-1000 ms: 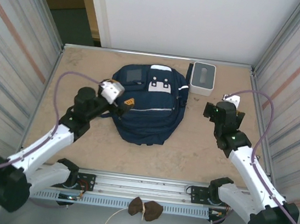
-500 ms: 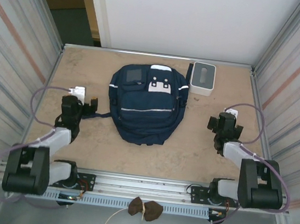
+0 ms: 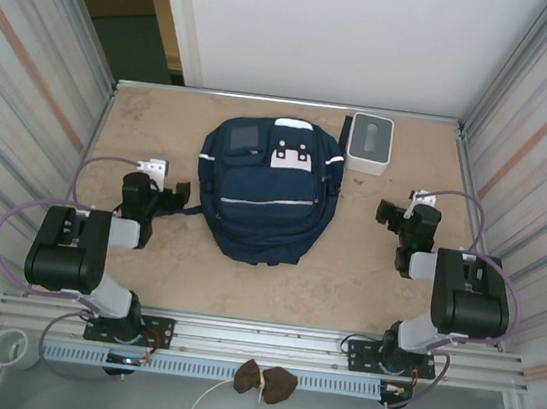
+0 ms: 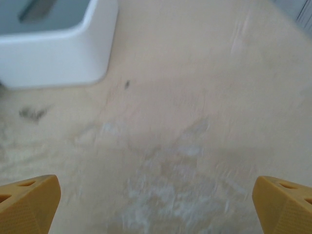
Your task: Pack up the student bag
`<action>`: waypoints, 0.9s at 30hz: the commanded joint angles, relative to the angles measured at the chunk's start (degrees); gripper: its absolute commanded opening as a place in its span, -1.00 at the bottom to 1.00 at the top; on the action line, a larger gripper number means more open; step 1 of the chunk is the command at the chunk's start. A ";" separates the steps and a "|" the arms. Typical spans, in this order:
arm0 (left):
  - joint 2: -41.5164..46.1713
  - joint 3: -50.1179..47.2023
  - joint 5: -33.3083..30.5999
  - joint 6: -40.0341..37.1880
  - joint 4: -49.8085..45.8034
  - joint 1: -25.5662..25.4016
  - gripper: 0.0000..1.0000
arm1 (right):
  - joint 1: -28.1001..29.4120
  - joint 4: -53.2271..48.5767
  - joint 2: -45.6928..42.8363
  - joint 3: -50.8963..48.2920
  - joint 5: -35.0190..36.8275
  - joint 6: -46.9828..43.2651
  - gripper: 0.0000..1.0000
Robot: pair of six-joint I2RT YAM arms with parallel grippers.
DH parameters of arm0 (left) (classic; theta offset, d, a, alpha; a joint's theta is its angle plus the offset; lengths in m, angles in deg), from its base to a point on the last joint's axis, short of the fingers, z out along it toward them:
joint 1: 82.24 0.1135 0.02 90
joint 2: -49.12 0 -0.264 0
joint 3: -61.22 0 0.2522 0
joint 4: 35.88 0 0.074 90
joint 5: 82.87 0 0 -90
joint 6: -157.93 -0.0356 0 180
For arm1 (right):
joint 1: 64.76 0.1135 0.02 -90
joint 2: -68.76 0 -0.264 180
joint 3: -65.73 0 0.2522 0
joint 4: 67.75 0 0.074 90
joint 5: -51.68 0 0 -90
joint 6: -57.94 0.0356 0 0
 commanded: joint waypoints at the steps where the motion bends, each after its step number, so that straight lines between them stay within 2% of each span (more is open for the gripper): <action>1: 0.40 1.47 -0.26 -1.48 0.81 -0.77 0.97 | 0.92 2.56 -0.07 1.23 -1.31 -1.11 0.98; 4: 0.39 1.56 -0.55 -3.06 0.70 -2.04 0.97 | 0.87 2.06 -0.23 1.33 -1.63 -1.19 0.98; 27: 0.34 1.74 0.37 -2.81 0.42 -1.59 0.97 | 0.86 2.00 -0.22 1.32 -2.10 -1.35 0.98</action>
